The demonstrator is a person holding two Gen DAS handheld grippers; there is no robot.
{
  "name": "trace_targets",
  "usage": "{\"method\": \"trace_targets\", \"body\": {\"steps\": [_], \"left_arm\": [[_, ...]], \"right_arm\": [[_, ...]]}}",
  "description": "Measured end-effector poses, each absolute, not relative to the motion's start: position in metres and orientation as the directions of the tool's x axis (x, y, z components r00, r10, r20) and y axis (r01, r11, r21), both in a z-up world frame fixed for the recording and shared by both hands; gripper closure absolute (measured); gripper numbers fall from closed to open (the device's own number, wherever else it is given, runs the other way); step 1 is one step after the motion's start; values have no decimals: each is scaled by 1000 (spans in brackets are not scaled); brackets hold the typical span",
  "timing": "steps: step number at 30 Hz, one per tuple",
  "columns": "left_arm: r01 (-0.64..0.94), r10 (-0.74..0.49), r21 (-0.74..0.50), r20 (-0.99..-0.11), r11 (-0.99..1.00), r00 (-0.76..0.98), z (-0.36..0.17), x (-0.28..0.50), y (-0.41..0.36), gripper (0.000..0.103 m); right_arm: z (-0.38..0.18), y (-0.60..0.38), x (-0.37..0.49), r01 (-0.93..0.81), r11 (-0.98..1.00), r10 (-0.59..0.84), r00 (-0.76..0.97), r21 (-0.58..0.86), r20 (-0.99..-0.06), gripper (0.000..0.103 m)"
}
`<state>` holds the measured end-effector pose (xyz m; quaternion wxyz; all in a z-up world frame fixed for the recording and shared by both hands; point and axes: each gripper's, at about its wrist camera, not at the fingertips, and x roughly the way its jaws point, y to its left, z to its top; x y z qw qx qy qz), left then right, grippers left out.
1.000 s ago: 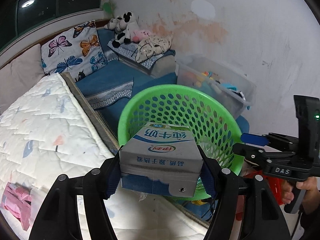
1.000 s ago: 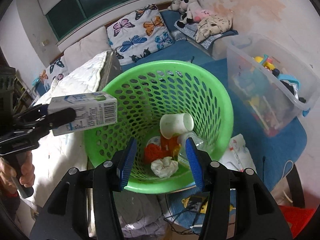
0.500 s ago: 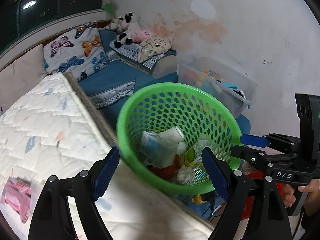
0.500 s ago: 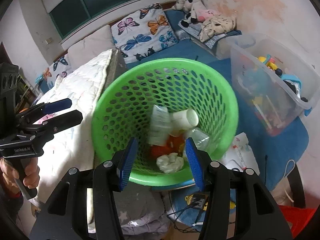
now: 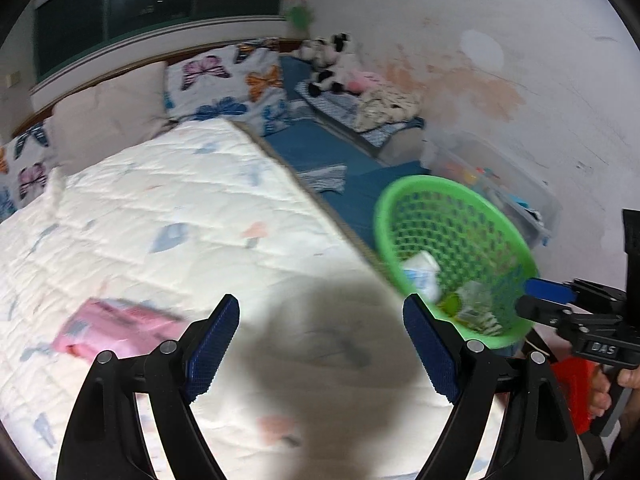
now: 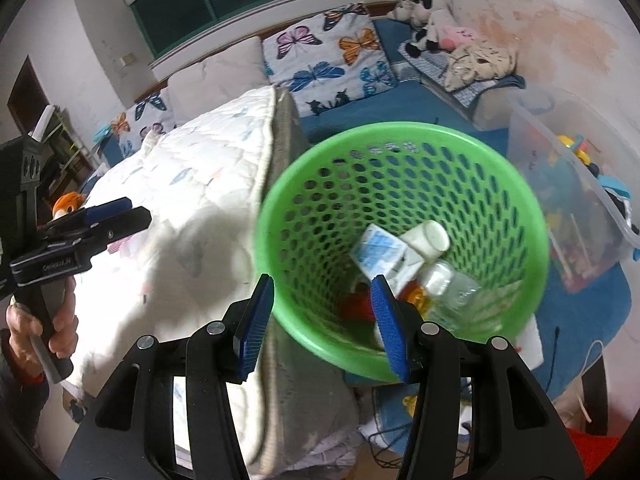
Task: Collect trash
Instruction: 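Grasp the pink wrapper with the left gripper while the right gripper approaches the clear plastic box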
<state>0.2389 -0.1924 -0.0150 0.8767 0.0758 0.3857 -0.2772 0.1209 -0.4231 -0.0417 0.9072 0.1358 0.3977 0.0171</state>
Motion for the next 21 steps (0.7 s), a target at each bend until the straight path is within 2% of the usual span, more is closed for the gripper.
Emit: {"method": "trace_targets", "body": {"steps": [1, 3, 11, 21], "left_arm": [[529, -419, -84, -720, 844, 554, -15, 241, -184, 22], [485, -393, -91, -722, 870, 569, -15, 248, -163, 22], [281, -277, -126, -748, 951, 603, -19, 273, -81, 22], [96, -260, -251, -778, 963, 572, -36, 292, -18, 22]], "right_arm": [[-41, -419, 123, 69, 963, 145, 682, 261, -717, 51], [-41, -408, 127, 51, 964, 157, 680, 259, -717, 43], [-41, -362, 146, -39, 968, 212, 662, 249, -719, 43], [-47, -302, 171, -153, 955, 293, 624, 254, -724, 40]]}}
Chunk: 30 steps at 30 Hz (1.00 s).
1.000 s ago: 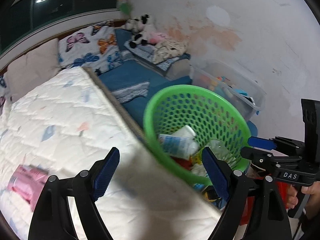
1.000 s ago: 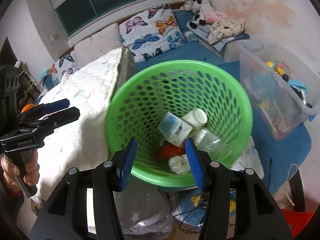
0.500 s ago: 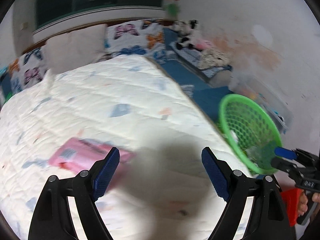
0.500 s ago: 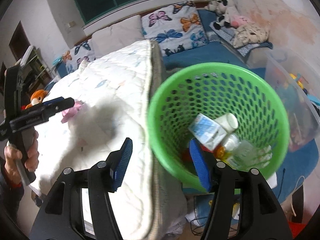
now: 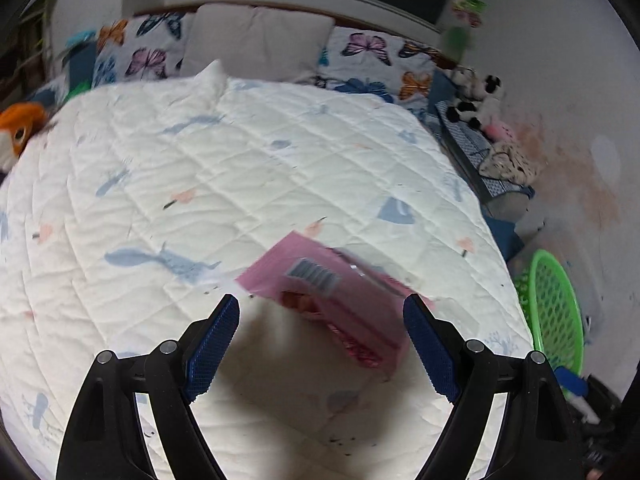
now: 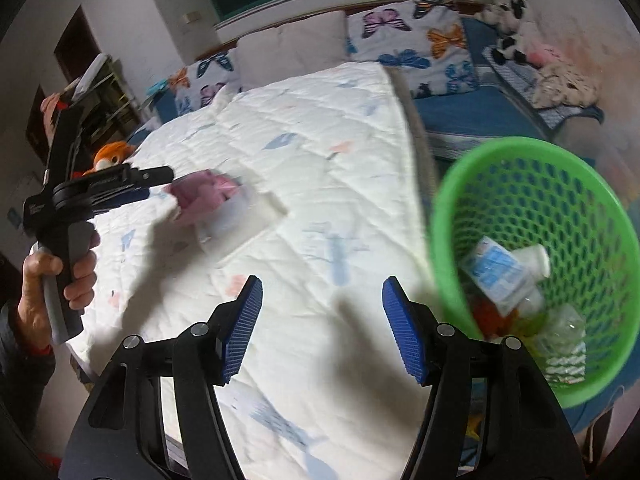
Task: Collect trash
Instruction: 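Grasp the pink wrapper with the left gripper while the right gripper approaches the clear plastic box, then grasp the clear plastic box with the right gripper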
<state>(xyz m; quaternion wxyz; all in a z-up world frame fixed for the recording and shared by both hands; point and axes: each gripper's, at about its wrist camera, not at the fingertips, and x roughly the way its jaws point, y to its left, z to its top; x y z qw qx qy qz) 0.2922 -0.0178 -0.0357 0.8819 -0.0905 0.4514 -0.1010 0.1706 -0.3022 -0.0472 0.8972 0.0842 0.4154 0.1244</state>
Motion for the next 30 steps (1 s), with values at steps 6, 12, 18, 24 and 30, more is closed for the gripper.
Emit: {"method": "trace_targets", "body": {"steps": [6, 12, 18, 24, 30], "left_arm": [[40, -279, -305, -798, 951, 534, -50, 302, -8, 21], [-34, -337, -405, -803, 914, 492, -64, 313, 1, 20], [-74, -397, -490, -778, 869, 486, -71, 322, 0, 21], [-76, -410, -505, -771, 860, 487, -74, 329, -7, 38], [-63, -435, -531, -752, 845, 496, -74, 331, -6, 65]], "right_arm": [[-51, -274, 184, -208, 948, 320, 603, 242, -731, 39], [-54, -267, 190, -221, 942, 334, 596, 251, -730, 39], [-58, -263, 197, -227, 940, 341, 584, 255, -736, 39], [-62, -258, 205, -233, 934, 356, 573, 270, -738, 39], [-65, -250, 214, -226, 928, 372, 562, 295, -739, 39]]}}
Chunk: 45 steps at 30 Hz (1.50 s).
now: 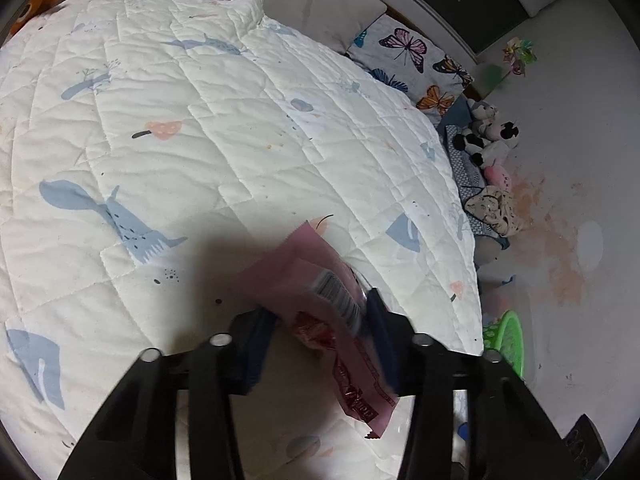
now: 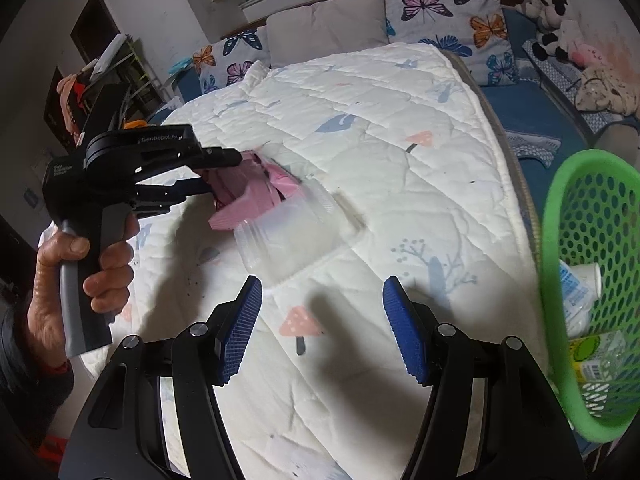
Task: Collect trash
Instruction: 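Grasp the clear plastic box with the right gripper, then drop the clear box into the basket with the right gripper while the left gripper carries the pink wrapper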
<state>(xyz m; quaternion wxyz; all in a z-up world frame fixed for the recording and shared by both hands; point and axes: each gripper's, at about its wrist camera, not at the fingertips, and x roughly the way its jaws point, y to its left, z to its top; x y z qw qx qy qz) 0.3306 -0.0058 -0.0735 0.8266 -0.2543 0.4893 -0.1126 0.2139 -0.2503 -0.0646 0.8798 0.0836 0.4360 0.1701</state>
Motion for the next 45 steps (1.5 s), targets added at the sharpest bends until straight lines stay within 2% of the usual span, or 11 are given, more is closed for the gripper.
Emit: {"method": "trace_targets", "body": {"steps": [6, 13, 22, 24, 28, 29, 32, 45], "left_arm": [[-36, -427, -527, -725, 849, 541, -61, 323, 4, 74], [19, -401, -490, -690, 872, 603, -39, 310, 22, 75], [37, -402, -488, -670, 872, 624, -36, 301, 46, 75], [44, -400, -483, -667, 874, 629, -37, 299, 49, 75], [49, -398, -477, -667, 877, 630, -39, 295, 52, 75], [48, -398, -478, -668, 877, 629, -40, 295, 52, 75], [48, -399, -479, -668, 877, 628, -41, 293, 55, 75], [102, -439, -483, -662, 870, 608, -32, 281, 33, 75]], "right_arm": [[-68, -242, 226, -207, 921, 389, 551, 331, -738, 39], [-68, -230, 250, -160, 905, 415, 529, 393, -740, 39], [-72, -221, 282, -26, 919, 353, 498, 393, -792, 39], [-71, -219, 287, -10, 919, 346, 497, 393, -796, 35], [-70, -213, 296, 29, 930, 307, 487, 366, -818, 34], [-70, -211, 298, 32, 938, 289, 482, 346, -827, 35], [-70, -204, 301, 34, 957, 235, 483, 287, -844, 50], [-41, -229, 256, -52, 953, 274, 567, 298, -777, 52]]}}
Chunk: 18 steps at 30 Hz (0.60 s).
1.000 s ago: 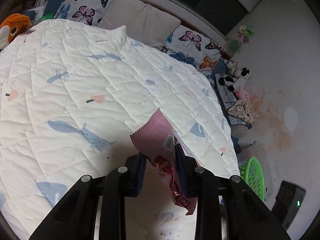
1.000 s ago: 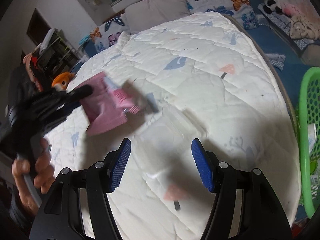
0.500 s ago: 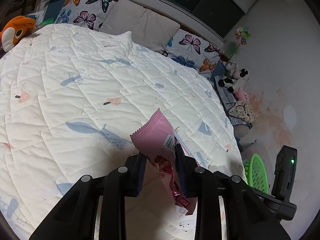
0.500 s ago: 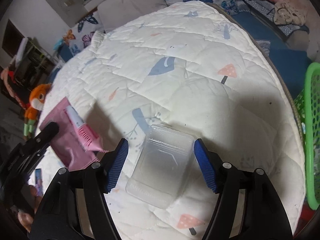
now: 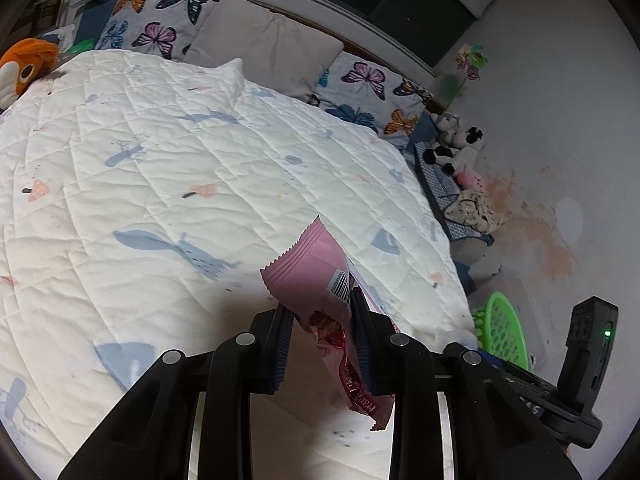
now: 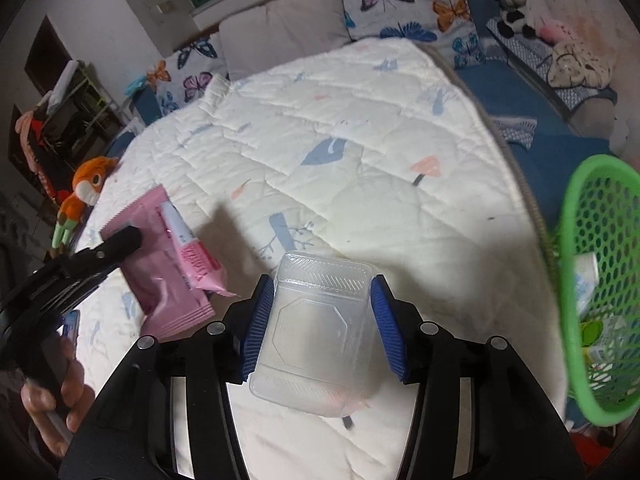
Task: Collect trash
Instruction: 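Drop the clear box into the basket with the right gripper while the left gripper carries the pink wrapper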
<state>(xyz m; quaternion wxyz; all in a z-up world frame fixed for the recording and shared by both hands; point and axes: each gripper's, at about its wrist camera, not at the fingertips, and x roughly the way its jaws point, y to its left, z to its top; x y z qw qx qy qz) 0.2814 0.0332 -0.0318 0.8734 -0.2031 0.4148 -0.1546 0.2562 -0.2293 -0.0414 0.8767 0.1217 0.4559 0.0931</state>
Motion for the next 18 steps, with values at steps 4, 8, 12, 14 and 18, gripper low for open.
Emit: {"method": "trace_targets", "body": {"steps": [4, 8, 12, 14, 18], "left_arm": [[133, -459, -484, -656, 865, 599, -25, 275, 15, 75], [169, -486, -488, -650, 856, 584, -17, 270, -6, 75], [207, -517, -497, -640, 843, 568, -10, 266, -31, 75], [227, -533, -500, -636, 836, 559, -7, 265, -45, 75], [271, -555, -494, -633, 826, 539, -1, 263, -76, 75]], "right_arm": [[-27, -251, 241, -43, 949, 275, 594, 312, -756, 52], [-17, -279, 224, -19, 954, 246, 623, 300, -743, 52], [-15, -310, 210, 16, 960, 206, 635, 279, -745, 52], [-16, -327, 204, 39, 964, 178, 640, 263, -748, 52], [-19, -359, 193, 74, 967, 140, 647, 245, -749, 52]]}}
